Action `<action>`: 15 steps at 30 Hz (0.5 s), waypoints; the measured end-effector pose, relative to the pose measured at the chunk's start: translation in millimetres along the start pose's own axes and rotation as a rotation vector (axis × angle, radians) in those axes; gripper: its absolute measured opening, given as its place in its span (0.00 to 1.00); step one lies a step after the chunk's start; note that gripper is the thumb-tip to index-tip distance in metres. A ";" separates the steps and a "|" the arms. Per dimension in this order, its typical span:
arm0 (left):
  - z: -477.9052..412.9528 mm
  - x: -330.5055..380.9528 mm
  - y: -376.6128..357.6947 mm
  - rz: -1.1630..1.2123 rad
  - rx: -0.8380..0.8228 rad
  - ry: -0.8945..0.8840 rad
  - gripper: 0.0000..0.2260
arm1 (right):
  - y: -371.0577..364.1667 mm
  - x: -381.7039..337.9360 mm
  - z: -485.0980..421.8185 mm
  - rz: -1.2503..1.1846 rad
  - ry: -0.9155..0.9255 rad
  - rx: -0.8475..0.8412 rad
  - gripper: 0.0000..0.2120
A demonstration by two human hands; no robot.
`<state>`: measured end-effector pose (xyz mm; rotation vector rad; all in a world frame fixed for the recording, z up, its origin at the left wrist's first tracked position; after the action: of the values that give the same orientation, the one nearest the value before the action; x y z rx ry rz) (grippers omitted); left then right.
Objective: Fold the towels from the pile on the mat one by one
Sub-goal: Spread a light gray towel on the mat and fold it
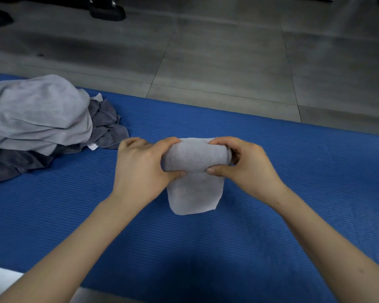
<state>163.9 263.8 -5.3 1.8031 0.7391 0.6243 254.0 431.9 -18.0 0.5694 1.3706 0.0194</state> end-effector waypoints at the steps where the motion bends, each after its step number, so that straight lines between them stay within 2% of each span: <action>1: -3.5 -0.5 -3.3 -0.013 0.006 -0.009 0.27 | 1.3 0.8 -1.3 0.009 0.004 0.018 0.21; 5: -17.2 -3.3 -25.1 0.006 -0.094 -0.036 0.27 | 1.8 10.8 -15.2 0.026 0.002 0.023 0.20; 10: -30.1 -2.3 -76.9 0.501 -0.480 0.051 0.24 | -0.5 44.0 -49.9 -0.021 -0.029 -0.069 0.20; 15: -33.2 -1.4 -121.6 0.620 -0.423 0.184 0.23 | -6.2 92.7 -76.0 -0.077 -0.104 -0.083 0.19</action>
<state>115.9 316.0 -109.5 1.5727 0.1219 1.2640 202.3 486.0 -111.9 0.4422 1.2832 -0.0154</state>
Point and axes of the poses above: each hand's wrist, its own z-axis away from the middle knuckle, its own y-axis out of the back of the hand, x = y × z, the point moved 6 cm from there along -z, towards the middle knuckle, and after that the axes turned 14 degrees about -z, right-handed, at the moved point
